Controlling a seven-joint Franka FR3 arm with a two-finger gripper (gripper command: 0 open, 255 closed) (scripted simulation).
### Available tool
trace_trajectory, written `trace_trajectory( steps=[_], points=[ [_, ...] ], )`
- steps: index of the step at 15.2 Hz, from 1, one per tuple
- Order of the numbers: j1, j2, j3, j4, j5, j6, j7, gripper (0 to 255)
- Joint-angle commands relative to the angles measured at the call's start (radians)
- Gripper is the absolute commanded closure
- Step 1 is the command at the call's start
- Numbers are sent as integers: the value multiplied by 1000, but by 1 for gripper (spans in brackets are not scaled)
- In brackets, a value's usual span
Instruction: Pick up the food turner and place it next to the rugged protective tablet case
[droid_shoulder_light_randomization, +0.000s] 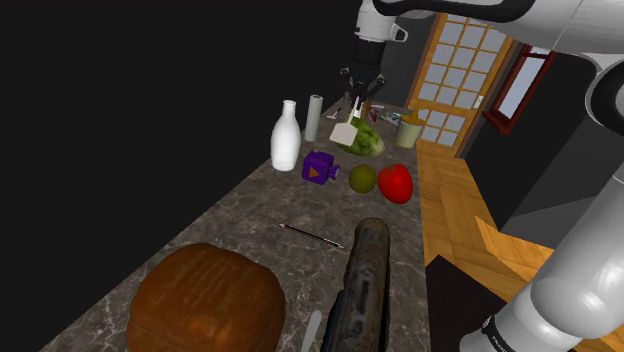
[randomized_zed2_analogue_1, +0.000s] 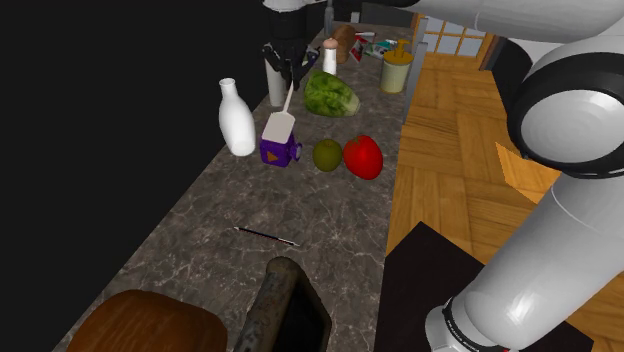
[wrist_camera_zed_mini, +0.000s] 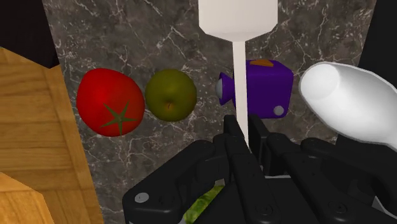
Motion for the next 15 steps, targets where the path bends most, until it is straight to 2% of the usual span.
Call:
trace_trajectory(
  steps=[1, 3, 8, 15],
  points=[
    [2, 13, 1, 45, -3, -33, 0, 255],
    [4, 22, 2, 76, -6, -55, 0, 255],
    [3, -195, 5, -181, 48, -10, 9, 255],
    [30, -464, 7, -441, 113, -11, 27, 255]
  ],
)
